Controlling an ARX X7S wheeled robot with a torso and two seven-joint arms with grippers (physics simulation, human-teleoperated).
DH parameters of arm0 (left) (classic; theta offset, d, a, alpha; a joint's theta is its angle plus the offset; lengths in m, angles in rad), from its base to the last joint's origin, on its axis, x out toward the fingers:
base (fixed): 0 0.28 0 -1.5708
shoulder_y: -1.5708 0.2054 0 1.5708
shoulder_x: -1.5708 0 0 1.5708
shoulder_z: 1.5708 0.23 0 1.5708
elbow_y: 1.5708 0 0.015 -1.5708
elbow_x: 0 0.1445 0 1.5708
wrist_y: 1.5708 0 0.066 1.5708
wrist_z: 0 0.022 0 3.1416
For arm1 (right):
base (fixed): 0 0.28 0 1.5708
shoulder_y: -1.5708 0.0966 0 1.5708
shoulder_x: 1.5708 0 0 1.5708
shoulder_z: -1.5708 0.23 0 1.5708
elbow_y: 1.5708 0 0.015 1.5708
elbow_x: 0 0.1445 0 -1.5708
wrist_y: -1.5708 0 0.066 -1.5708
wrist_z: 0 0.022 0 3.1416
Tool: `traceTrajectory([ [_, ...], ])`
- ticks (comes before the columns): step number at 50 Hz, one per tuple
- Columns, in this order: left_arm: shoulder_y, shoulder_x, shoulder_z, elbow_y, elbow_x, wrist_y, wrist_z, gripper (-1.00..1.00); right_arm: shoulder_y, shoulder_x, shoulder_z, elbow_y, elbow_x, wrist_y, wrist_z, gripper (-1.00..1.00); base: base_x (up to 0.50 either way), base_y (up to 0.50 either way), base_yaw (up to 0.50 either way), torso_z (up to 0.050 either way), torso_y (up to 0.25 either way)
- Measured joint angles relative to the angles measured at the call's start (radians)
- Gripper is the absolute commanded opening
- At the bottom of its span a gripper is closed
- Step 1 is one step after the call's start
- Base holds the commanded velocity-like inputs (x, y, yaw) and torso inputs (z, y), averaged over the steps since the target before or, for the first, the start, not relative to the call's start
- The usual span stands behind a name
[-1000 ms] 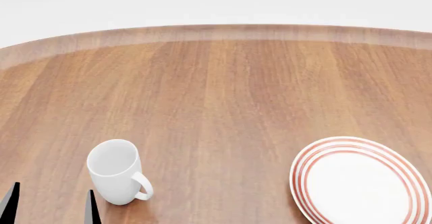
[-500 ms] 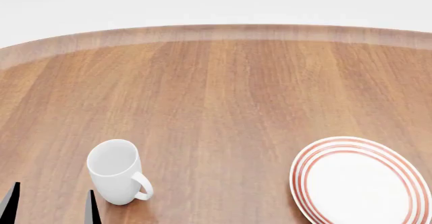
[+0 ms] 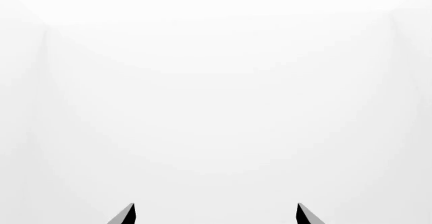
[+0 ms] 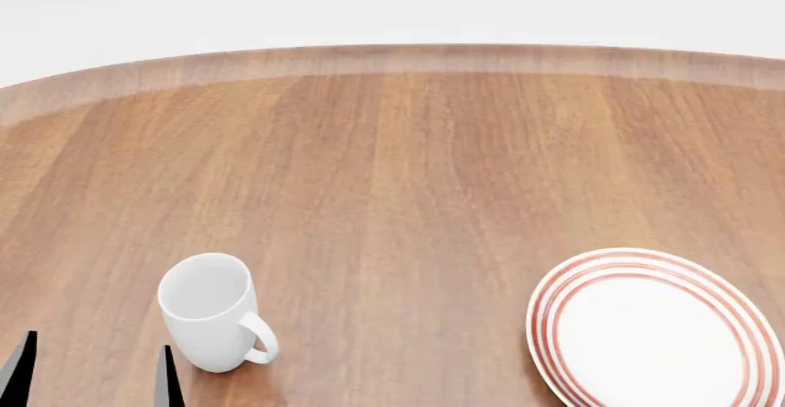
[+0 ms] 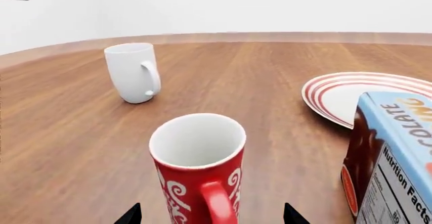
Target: Pick up the red mug and put it on the plate
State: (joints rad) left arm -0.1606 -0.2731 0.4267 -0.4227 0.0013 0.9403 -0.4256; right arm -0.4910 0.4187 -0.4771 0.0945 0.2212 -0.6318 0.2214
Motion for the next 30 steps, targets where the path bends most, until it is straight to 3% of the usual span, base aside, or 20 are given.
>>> traceTrajectory([
  [30,-0.002,-0.004,0.008,0.001,-0.003,-0.001,-0.006,1.00,0.046,-0.031,-0.012,0.133,0.025,-0.058,-0.034,1.00,0.00,0.00,0.00,0.000,0.000],
])
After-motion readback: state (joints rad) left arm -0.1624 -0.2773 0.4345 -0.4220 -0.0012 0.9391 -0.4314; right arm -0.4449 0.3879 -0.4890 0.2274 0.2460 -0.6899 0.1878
